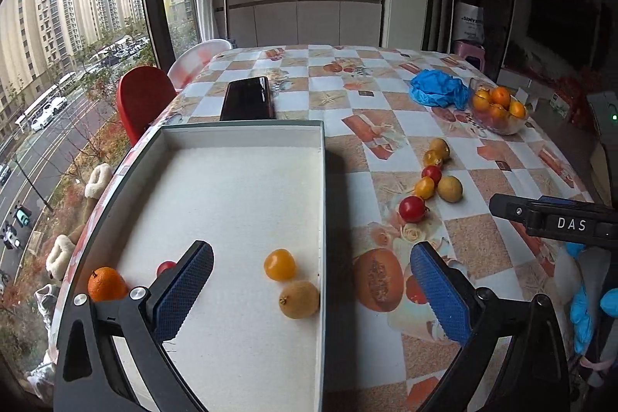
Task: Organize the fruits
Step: 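Open the right tool to drop the orange in the tray while the left drops the tomato, then grasp a red tomato with the left tool while the right grasps a brown kiwi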
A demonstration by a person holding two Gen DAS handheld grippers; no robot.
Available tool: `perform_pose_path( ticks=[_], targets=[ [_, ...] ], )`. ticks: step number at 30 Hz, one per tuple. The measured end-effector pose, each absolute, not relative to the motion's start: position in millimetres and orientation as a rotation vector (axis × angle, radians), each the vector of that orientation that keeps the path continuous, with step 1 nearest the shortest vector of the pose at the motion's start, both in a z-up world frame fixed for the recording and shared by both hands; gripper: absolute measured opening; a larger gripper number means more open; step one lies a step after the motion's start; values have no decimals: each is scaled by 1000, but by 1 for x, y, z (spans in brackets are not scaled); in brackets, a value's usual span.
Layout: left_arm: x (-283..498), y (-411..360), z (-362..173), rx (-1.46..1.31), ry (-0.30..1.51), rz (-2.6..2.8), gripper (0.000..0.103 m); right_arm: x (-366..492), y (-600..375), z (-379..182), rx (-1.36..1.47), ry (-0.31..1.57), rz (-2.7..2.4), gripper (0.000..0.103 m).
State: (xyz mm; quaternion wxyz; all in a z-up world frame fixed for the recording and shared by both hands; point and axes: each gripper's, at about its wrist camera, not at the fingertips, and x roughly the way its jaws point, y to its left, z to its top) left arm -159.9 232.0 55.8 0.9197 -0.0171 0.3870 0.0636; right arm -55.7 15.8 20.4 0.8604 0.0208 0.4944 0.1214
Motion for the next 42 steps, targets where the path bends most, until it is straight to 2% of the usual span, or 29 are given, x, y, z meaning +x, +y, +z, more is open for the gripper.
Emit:
perform_pose_path(
  ticks=[10,23,24,25,26,33,36,37,38,39,40,42],
  targets=[
    [-129,181,44,26,877,33,102,-68,3,5,-120,1014,246,103],
    [-78,159,21,72,951,4,102,-77,-9,4,-144,955,290,103],
    [-76,160,19,72,954,10,98,-77,-9,4,-145,954,290,103],
    [-74,161,17,73,965,12,85,-76,-9,4,-145,954,290,103],
    [-71,162,13,71,987,12,78,-76,-8,4,-145,954,290,103],
    [-67,169,6,18,1001,17,77,-77,-8,3,-149,953,290,103],
    [-65,165,8,24,989,4,62,-78,-8,3,-150,954,290,103],
    [-65,163,8,21,986,-8,52,-78,-8,3,-151,954,290,103],
    [-65,163,9,17,982,-16,37,-77,-8,3,-151,955,290,103],
    [-65,162,9,16,980,-15,31,-77,-7,3,-152,958,289,103],
    [-66,163,9,9,981,-16,27,-77,-7,3,-149,961,285,103],
    [-69,167,9,-10,976,-7,27,-75,-5,4,-146,971,276,103]
  ],
)
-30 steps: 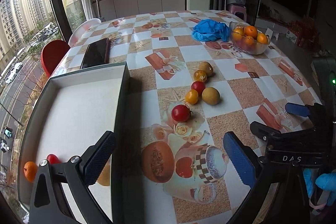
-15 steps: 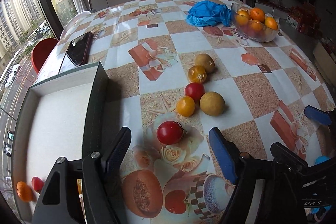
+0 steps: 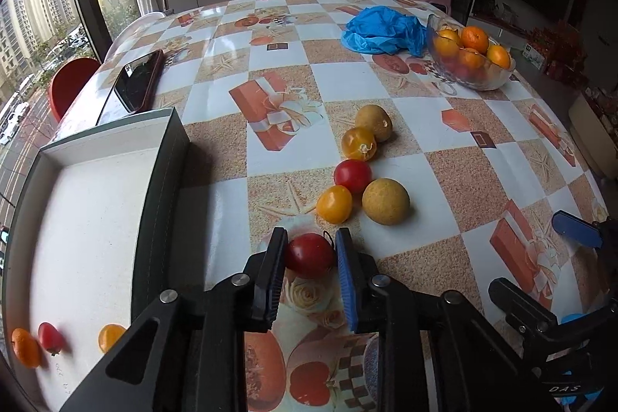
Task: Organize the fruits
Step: 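Grasp a red tomato with the left tool while the right grasps a brown kiwi, then carry the tomato in the left tool and kiwi in the right over the tray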
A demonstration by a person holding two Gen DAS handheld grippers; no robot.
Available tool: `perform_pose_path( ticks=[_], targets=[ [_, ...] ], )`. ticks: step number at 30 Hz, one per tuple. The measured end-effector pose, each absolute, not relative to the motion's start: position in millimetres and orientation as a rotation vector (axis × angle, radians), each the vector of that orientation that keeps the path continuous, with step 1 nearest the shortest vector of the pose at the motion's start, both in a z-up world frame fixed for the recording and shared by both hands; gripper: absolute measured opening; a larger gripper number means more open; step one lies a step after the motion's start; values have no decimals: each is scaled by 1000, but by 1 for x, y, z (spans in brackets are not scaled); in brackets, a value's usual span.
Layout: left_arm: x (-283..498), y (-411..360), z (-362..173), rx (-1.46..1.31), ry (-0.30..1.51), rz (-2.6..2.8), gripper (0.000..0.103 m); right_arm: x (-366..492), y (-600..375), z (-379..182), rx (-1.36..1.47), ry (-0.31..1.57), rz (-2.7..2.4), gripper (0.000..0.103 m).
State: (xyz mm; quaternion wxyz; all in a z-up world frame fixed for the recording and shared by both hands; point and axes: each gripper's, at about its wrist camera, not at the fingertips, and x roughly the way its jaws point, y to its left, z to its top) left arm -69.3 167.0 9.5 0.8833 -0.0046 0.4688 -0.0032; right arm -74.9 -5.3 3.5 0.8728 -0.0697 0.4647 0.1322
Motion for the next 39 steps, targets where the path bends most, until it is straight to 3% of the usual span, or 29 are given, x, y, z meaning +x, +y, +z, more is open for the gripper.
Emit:
perform_pose_path(
  ticks=[10,14,17,20,22,39],
  targets=[
    [-124,170,9,-13,942,27,27,-46,40,7,-130,995,412,102],
    [-136,171,9,-26,938,30,27,-40,70,9,-158,972,472,95],
    [-139,172,9,-26,936,27,27,-38,88,10,-180,957,490,83],
    [-139,173,9,-28,936,23,27,-37,94,11,-198,939,489,60],
    [-140,173,9,-33,935,21,27,-40,92,12,-192,936,495,28],
    [-151,177,21,-101,915,-22,27,-86,3,20,20,972,432,29]
  ],
)
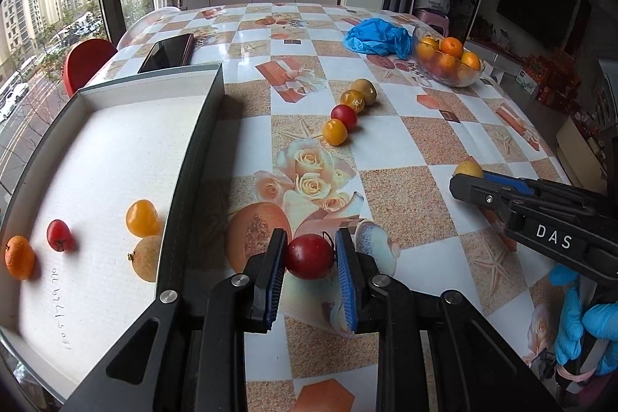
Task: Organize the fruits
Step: 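Carry the tomato in the left tool and kiwi in the right over the tray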
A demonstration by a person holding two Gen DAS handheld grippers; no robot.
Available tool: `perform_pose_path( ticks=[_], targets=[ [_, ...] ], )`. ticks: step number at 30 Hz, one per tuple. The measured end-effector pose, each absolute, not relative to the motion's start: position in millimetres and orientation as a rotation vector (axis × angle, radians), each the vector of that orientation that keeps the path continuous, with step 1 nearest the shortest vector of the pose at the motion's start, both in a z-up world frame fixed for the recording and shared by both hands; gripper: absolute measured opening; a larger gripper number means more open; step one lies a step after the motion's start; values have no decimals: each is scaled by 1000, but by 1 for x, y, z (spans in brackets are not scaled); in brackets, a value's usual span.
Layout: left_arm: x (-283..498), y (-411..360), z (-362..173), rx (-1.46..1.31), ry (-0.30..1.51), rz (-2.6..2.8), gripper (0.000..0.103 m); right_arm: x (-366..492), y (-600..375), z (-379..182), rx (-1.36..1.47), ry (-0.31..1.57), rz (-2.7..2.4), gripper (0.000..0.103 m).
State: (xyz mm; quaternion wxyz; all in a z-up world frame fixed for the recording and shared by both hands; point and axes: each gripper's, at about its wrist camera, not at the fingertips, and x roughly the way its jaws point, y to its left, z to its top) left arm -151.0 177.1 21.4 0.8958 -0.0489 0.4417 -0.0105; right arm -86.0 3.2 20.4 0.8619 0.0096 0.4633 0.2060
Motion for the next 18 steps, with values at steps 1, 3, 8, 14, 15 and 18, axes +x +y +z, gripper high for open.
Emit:
perform_pose_path(
  ticks=[1,3,8,14,15,18],
  targets=[
    [-152,177,23,-102,913,-24,27,-88,3,21,22,972,433,29],
    [-154,179,27,-103,907,-27,27,-91,5,23,19,970,435,29],
    [-161,185,39,-109,878,-27,27,-97,15,31,4,959,445,29],
    [-170,203,55,-115,833,-7,27,-101,31,42,-9,943,463,29],
    [-171,207,57,-119,826,-2,27,-102,34,44,-12,941,466,29],
    [-174,221,63,-133,804,14,27,-104,46,48,-25,939,485,29]
  ],
)
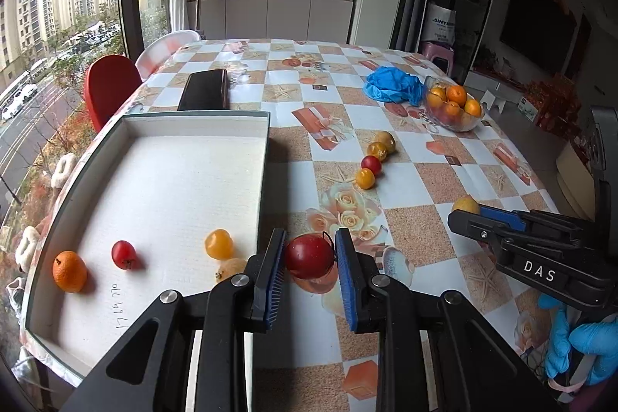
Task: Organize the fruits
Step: 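Carry the tomato in the left tool and kiwi in the right over the tray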
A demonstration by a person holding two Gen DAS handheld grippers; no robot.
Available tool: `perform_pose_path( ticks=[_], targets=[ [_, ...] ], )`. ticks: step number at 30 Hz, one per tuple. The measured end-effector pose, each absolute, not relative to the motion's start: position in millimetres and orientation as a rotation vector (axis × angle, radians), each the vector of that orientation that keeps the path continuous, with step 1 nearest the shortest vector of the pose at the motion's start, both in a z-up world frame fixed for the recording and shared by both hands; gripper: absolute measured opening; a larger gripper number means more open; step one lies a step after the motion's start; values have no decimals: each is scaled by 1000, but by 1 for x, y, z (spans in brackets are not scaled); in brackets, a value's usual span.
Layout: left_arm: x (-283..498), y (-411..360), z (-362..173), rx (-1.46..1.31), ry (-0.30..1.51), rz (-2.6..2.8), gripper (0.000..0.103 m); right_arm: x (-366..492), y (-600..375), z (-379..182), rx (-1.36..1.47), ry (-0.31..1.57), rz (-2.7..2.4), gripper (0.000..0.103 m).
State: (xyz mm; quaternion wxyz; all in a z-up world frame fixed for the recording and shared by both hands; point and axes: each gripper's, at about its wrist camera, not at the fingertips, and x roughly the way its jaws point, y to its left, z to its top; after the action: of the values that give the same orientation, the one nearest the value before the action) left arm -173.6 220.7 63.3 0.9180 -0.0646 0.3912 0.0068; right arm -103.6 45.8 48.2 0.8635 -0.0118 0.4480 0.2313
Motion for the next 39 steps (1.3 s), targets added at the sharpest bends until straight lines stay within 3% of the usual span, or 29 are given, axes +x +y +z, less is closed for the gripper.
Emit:
perform_pose_path(
  ticks=[39],
  targets=[
    [-165,345,44,-209,788,220,27,-96,230,66,-205,926,730,28]
  ],
)
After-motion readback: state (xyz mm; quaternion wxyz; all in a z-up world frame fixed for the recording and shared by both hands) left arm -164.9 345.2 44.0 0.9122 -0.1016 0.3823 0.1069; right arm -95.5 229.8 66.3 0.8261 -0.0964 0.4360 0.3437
